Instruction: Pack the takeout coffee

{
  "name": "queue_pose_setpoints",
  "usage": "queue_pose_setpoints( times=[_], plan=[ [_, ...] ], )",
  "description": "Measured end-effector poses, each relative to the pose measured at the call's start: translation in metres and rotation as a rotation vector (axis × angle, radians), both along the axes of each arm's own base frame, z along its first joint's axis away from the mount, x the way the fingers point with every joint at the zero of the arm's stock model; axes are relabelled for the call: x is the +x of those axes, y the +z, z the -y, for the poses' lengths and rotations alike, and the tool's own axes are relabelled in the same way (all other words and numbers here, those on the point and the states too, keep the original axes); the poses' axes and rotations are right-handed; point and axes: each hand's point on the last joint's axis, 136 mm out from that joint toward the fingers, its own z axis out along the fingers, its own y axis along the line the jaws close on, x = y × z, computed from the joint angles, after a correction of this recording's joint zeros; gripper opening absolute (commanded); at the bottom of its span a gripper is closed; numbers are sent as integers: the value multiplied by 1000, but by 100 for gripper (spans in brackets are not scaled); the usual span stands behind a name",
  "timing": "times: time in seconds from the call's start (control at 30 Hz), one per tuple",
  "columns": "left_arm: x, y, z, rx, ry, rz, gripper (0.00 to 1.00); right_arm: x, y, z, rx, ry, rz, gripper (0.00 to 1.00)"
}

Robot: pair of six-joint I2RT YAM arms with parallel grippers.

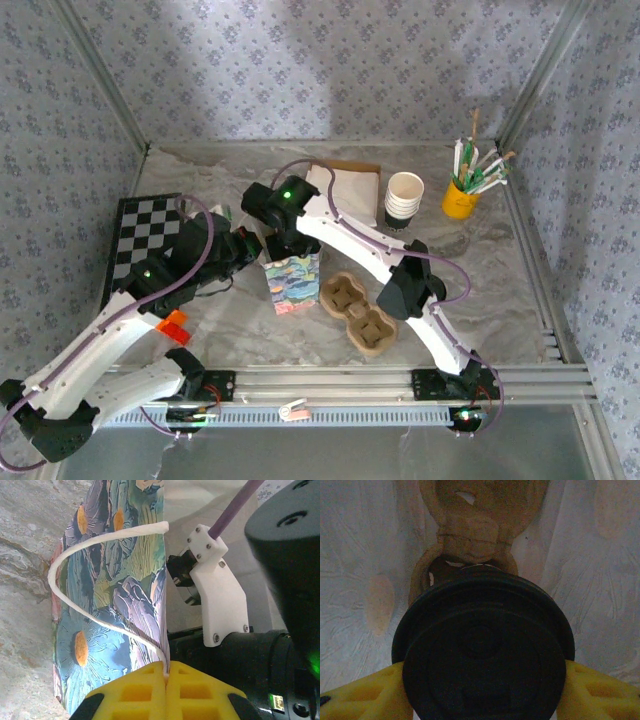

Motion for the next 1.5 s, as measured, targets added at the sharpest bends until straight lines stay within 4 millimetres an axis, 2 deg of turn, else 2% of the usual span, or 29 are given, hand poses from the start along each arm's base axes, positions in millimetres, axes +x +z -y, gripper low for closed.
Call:
queue_pose_setpoints(
  times=[0.27,1.5],
  plan=[
    [2,0,3,-5,-5,0,0,-3,-16,4,-26,5,-18,53],
    [4,1,5,15,-26,14,0,-2,-17,3,6,6,-6,52]
  ],
)
